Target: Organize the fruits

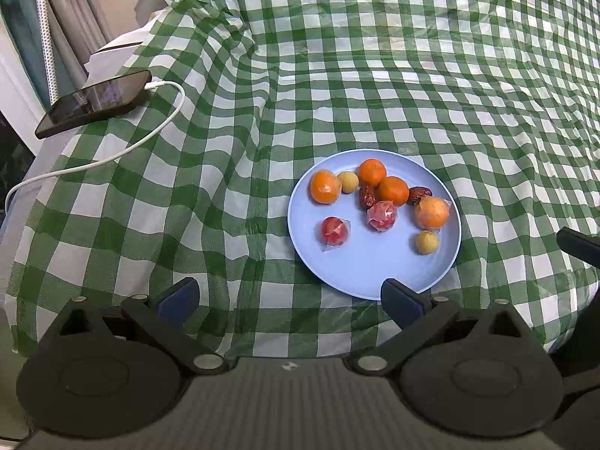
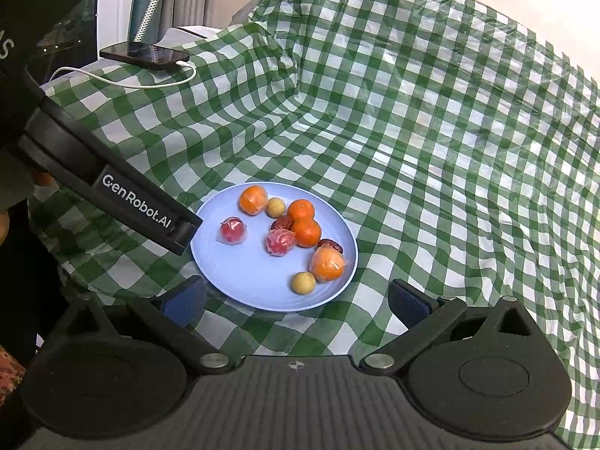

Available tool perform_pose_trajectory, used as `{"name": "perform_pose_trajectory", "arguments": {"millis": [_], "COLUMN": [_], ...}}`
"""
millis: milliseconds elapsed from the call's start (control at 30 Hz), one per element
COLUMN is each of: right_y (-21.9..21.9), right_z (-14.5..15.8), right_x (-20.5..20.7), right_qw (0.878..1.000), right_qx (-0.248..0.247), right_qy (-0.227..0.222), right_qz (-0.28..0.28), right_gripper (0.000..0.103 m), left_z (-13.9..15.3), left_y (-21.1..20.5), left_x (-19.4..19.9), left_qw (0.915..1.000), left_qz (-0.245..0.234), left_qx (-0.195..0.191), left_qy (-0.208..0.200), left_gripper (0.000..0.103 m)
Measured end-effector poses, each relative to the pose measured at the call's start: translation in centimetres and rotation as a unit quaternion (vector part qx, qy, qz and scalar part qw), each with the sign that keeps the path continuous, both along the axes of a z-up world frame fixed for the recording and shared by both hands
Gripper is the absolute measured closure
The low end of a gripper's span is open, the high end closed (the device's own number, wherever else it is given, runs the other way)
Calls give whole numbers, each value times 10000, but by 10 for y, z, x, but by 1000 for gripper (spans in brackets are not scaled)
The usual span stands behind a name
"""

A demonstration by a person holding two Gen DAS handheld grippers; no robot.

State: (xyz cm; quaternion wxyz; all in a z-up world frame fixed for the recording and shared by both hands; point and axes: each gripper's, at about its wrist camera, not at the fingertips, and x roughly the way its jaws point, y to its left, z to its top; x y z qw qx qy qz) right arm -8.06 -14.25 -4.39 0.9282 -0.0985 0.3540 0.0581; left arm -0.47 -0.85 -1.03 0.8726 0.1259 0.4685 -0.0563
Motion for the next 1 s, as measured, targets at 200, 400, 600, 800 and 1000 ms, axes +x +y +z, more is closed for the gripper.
{"name": "perform_pose_trajectory", "arguments": {"millis": [200, 400, 600, 800, 1000], "right_y": [-1, -1, -2, -3, -4], "right_z": [0, 0, 0, -2, -2], "right_x": [0, 0, 0, 0, 0], "right_qw": [10000, 10000, 10000, 10000, 10000], "right_qx": [-3, 1, 5, 11, 8], "right_qy": [0, 3, 20, 41, 46], "right_qz": [-5, -9, -8, -21, -20], "right_gripper": [1, 1, 1, 1, 1], "left_z": [0, 0, -1, -1, -2], "left_y": [0, 0, 1, 0, 0], "left_x": [0, 0, 0, 0, 1], "left_qw": [10000, 10000, 9999, 9999, 9999], "left_qz": [-15, -40, -66, -107, -97], "left_qx": [42, 71, 91, 99, 108], "left_qy": [-22, -22, -4, 1, -5], "left_gripper": [0, 0, 0, 0, 0]}}
